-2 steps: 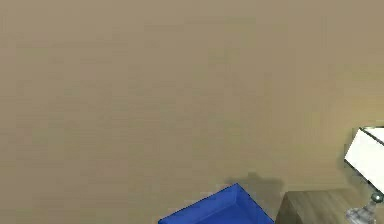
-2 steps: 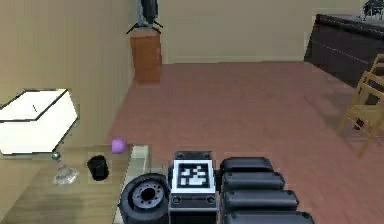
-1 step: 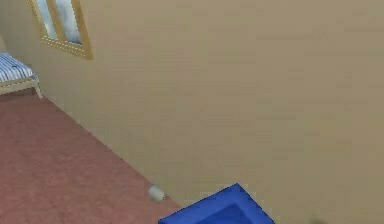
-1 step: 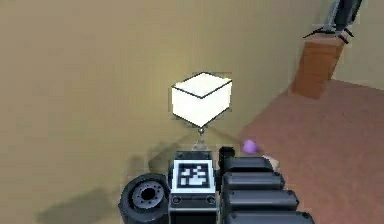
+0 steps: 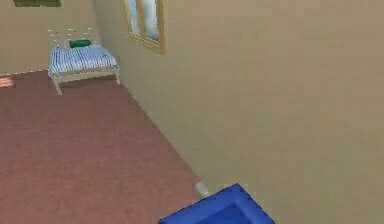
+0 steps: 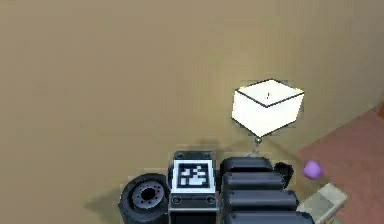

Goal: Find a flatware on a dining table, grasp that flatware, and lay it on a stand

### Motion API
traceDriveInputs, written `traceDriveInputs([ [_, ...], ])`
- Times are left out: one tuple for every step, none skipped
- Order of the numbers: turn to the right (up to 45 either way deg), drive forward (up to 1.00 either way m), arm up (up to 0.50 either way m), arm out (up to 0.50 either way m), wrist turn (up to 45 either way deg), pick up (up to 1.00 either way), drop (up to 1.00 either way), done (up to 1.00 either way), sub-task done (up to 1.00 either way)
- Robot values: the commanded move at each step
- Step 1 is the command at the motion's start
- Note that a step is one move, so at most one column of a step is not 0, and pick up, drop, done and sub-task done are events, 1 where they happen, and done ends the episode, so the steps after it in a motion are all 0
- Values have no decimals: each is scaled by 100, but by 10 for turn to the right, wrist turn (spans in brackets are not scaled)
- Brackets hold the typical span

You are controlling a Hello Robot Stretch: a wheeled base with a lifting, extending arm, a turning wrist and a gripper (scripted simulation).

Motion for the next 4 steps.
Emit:
traceDriveInputs([
  [450,0,0,0,0,0,0,0,0],
  [450,0,0,0,0,0,0,0,0],
  [60,0,0,0,0,0,0,0,0],
  [-450,0,0,0,0,0,0,0,0],
])
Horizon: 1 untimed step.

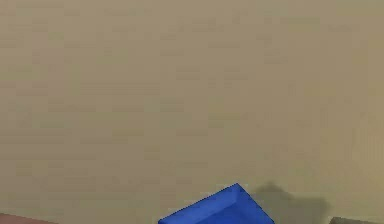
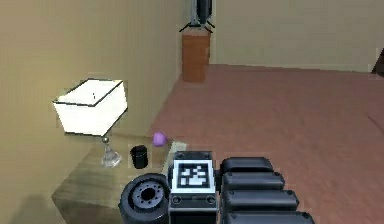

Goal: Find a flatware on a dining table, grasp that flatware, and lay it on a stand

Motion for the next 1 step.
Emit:
traceDriveInputs([
  [-360,0,0,0,0,0,0,0,0],
])
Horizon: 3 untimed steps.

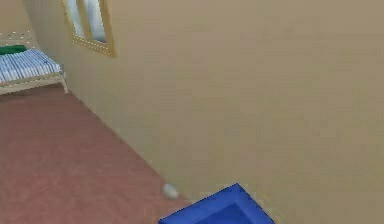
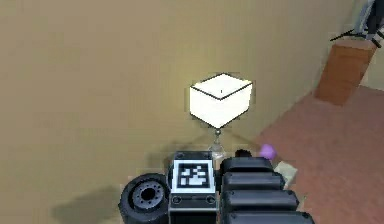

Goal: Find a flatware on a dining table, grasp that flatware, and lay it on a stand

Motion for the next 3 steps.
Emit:
traceDriveInputs([
  [450,0,0,0,0,0,0,0,0],
  [240,0,0,0,0,0,0,0,0],
  [-450,0,0,0,0,0,0,0,0],
])
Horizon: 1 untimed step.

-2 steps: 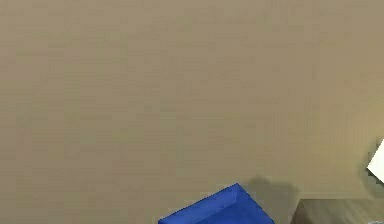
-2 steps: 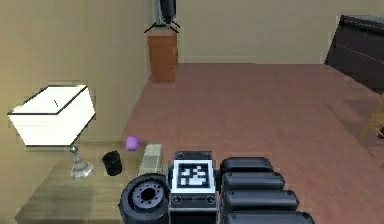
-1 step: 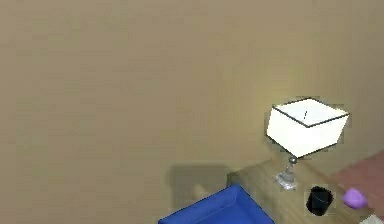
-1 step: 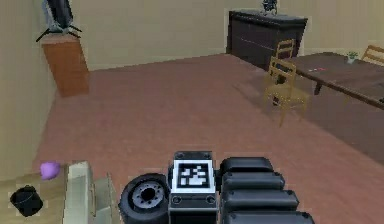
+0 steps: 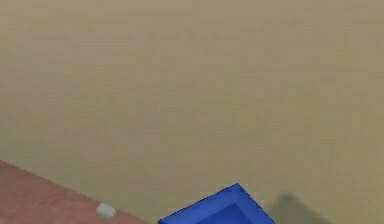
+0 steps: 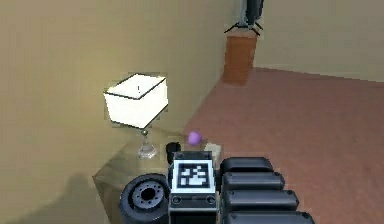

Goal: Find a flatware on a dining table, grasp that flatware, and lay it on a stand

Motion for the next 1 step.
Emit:
traceDriveInputs([
  [-150,0,0,0,0,0,0,0,0],
])
